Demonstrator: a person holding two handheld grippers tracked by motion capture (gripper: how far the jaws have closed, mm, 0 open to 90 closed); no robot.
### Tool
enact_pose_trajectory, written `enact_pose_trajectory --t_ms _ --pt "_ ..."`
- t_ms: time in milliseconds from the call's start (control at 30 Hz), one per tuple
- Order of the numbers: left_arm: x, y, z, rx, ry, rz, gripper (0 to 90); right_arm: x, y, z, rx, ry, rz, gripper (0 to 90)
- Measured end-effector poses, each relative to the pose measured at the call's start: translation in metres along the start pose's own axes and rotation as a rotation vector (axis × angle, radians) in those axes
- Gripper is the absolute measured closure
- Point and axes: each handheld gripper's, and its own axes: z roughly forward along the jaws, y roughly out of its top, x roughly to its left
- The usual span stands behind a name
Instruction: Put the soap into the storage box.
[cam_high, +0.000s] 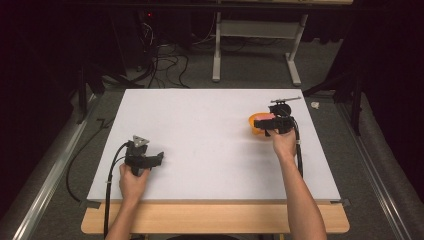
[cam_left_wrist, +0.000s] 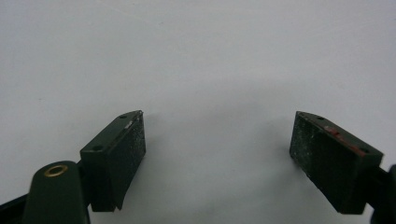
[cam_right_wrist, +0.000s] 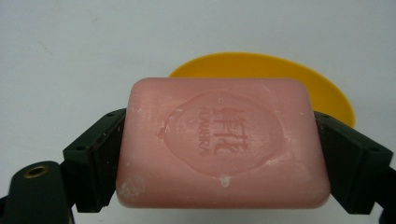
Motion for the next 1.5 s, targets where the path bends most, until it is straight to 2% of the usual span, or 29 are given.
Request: enact_pose_trajectory --t_ms 467,600,733,867,1500 --pt "0.000 0.000 0.000 0.000 0.000 0.000 18.7 -0.003 0.012 0.016 0.041 -0.034 0.036 13.5" --pt "0.000 0.000 0.000 0.000 0.000 0.000 18.7 -0.006 0.016 0.019 0.059 -0.060 0.045 13.5" --pt "0.000 0.000 0.000 0.000 0.000 0.000 18.7 -0.008 0.017 0.022 0.054 -0.064 0.064 13.5" --pt "0.000 0.000 0.000 0.000 0.000 0.000 18.7 -0.009 0.017 0.027 0.070 -0.079 0.064 13.5" --pt "0.000 0.000 0.000 0.000 0.000 0.000 18.7 -0.013 0.017 0.042 0.092 -0.086 0.096 13.4"
